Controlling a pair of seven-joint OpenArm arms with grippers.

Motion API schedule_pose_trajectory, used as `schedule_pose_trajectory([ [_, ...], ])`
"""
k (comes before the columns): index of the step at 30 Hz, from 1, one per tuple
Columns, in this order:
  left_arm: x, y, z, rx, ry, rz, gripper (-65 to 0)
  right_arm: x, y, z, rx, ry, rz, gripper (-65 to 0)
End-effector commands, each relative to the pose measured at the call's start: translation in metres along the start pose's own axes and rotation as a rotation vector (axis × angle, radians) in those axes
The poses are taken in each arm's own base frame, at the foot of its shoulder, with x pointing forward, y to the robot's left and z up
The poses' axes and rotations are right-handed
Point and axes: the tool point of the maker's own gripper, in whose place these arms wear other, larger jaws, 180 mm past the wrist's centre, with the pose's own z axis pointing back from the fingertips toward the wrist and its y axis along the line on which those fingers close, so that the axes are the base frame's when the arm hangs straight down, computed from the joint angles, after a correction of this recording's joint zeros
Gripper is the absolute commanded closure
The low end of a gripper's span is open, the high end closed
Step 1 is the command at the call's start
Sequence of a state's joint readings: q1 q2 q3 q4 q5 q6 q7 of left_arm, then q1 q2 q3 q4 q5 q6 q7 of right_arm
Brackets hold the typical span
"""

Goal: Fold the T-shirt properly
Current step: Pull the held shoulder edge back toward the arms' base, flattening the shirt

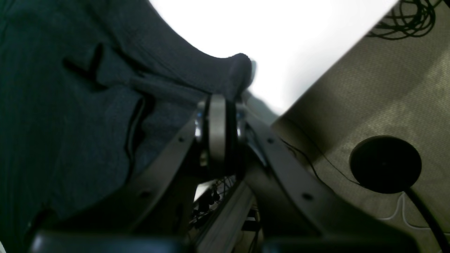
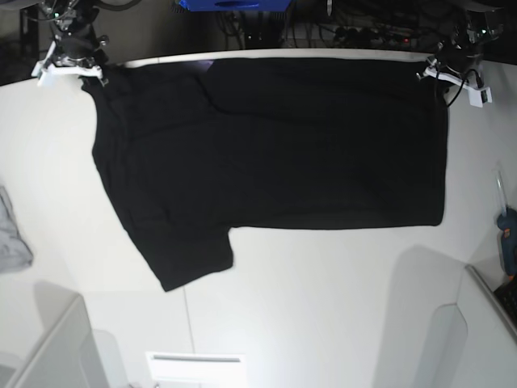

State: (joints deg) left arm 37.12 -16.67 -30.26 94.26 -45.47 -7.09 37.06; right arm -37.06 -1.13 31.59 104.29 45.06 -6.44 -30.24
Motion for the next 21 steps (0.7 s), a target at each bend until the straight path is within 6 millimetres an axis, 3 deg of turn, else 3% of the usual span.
schedule_pose_trajectory([
  [1, -0.016, 0.010, 0.003, 0.043, 0.075, -0.014, 0.0, 0.008, 0.004, 0.004, 0.018, -0.028, 0.013, 0.0],
  [10, -0.013, 0.011, 0.004, 0.044, 0.066, -0.016, 0.0, 0.022, 0.015, 0.011, 0.042, -0.073, 0.029, 0.0],
  [16, -0.002, 0.000, 0.010, 0.025, 0.036, -0.049, 0.0, 0.021, 0.015, 0.011, 0.042, -0.072, 0.026, 0.0],
  [17, -0.001, -0.002, 0.011, 0.021, 0.031, -0.052, 0.0, 0.021, 0.015, 0.011, 0.042, -0.072, 0.026, -3.3],
  [19, 0.001, -0.005, 0.012, 0.015, 0.023, -0.058, 0.0, 0.022, 0.015, 0.012, 0.041, -0.075, 0.026, -16.8],
  [21, 0.002, -0.005, 0.012, 0.015, 0.022, -0.060, -7.4, 0.022, 0.015, 0.012, 0.041, -0.075, 0.026, -27.3],
])
